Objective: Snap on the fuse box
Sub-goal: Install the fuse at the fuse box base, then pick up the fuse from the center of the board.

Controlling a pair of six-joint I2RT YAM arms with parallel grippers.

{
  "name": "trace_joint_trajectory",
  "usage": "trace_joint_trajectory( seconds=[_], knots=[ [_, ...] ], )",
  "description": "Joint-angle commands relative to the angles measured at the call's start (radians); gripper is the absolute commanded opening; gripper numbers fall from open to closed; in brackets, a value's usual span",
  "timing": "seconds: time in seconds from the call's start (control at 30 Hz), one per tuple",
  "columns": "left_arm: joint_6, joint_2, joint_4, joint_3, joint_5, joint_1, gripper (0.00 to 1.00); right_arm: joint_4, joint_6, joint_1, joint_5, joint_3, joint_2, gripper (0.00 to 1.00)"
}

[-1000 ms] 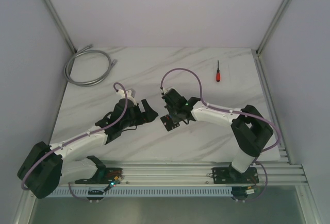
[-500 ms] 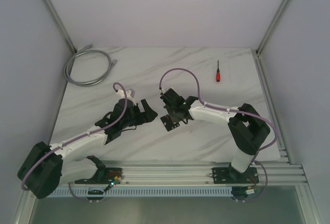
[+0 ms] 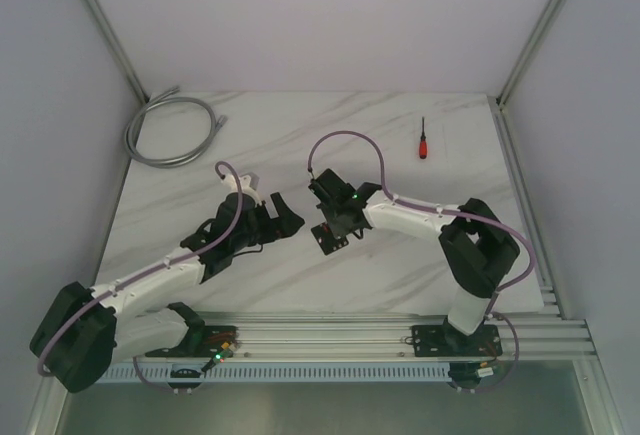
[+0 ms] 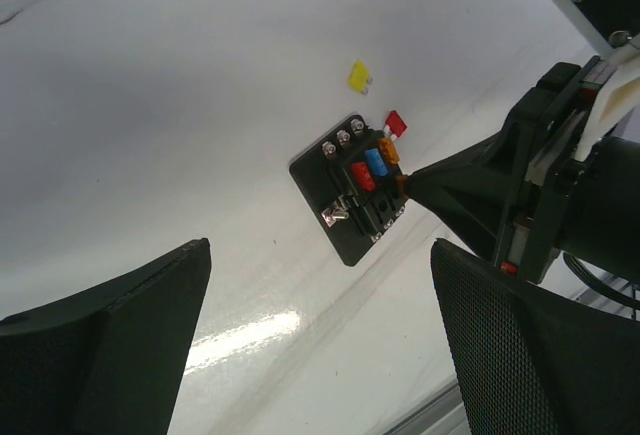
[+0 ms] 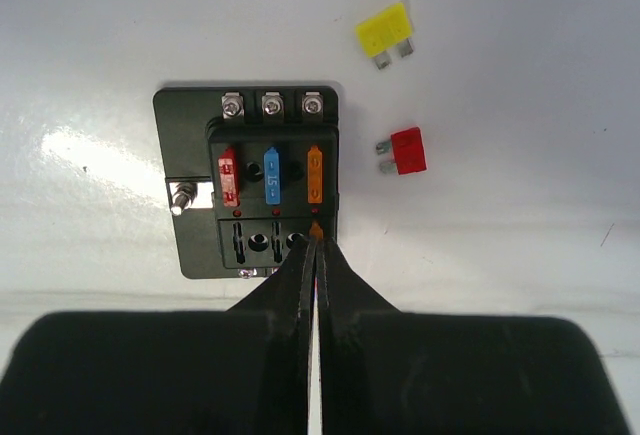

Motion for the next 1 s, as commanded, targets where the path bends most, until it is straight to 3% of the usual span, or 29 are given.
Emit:
trace_joint_trajectory(
  seconds=[0.0, 0.23, 0.33, 0.5, 0.63, 0.73, 0.97],
  knots=[
    [-0.011, -0.03, -0.018, -0.011, -0.004, 0.006, 1.0, -0.118, 0.068, 0.015, -0.093, -0.049, 0.079, 0.0],
    [-0.013, -0.045, -0.027, -0.007, -0.006, 0.005, 1.0, -0.123, 0.092, 0.024, -0.036, 0.029, -0.023, 0.18],
    [-0.013, -0.052, -0.031, -0.008, -0.012, 0.005, 1.0, -0.123, 0.102, 0.021, 0.037, 0.05, -0.081, 0.31],
    [-0.012, -0.051, -0.032, -0.009, -0.014, 0.006, 1.0, -0.108, 0.135, -0.05, 0.134, 0.043, -0.11, 0.38],
    [-0.012, -0.054, -0.033, -0.011, -0.014, 0.006, 1.0, -0.039, 0.142, -0.115, 0.117, 0.026, -0.08, 0.42],
    [-0.011, -0.056, -0.033, -0.012, -0.017, 0.007, 1.0, 0.001, 0.145, -0.122, 0.136, 0.043, -0.036, 0.48],
    [-0.011, -0.054, -0.035, -0.011, -0.018, 0.009, 1.0, 0.062, 0.14, -0.122, 0.126, 0.071, 0.06, 0.5]
  ],
)
